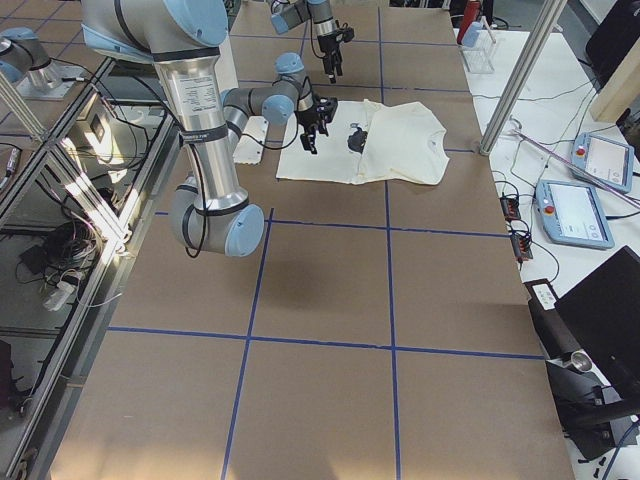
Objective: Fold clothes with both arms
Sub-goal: 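Move both grippers to the shirt hem corners nearest the robot, then lower both grippers onto the hem corners and close on the fabric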
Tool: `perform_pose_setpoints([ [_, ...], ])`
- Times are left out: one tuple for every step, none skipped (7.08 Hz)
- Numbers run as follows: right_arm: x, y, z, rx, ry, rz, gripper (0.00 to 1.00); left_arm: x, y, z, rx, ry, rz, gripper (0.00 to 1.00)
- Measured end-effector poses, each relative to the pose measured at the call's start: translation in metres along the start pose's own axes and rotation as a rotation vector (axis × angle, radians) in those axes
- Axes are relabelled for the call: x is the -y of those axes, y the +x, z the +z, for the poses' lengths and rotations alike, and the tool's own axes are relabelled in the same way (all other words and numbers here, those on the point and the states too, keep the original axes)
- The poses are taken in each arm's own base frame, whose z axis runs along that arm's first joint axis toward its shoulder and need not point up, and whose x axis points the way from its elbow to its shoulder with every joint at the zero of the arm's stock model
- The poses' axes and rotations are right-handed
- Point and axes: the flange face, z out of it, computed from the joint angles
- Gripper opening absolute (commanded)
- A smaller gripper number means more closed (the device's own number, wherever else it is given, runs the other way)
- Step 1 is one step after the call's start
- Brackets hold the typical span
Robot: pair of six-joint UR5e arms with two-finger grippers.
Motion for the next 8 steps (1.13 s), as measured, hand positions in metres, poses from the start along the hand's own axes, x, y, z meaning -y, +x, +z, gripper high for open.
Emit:
perform_pose_setpoints([
  [-0.033,0.010,-0.006,0.059,0.015,0.064,0.97,-0.035,0.004,0.009,0.012,-0.013,-0.071,0.65],
  [-0.055,0.024,-0.006,0.102,0.017,0.111,0.98,-0.068,0.007,0.016,0.029,-0.026,-0.147,0.59],
  [-0.064,0.039,-0.003,0.120,0.018,0.134,0.99,-0.093,0.005,0.021,0.049,-0.040,-0.208,0.59],
  [-0.067,0.049,0.000,0.124,0.024,0.141,0.99,-0.114,-0.001,0.025,0.077,-0.051,-0.236,0.59],
  [-0.069,0.054,0.002,0.122,0.026,0.141,1.00,-0.130,-0.007,0.029,0.099,-0.060,-0.244,0.59],
  [-0.070,0.058,0.003,0.119,0.027,0.140,1.00,-0.141,-0.010,0.032,0.114,-0.067,-0.244,0.59],
  [-0.071,0.059,0.004,0.118,0.030,0.139,1.00,-0.148,-0.012,0.034,0.126,-0.070,-0.240,0.59],
  [-0.071,0.059,0.004,0.118,0.032,0.138,1.00,-0.153,-0.014,0.036,0.135,-0.074,-0.236,0.59],
])
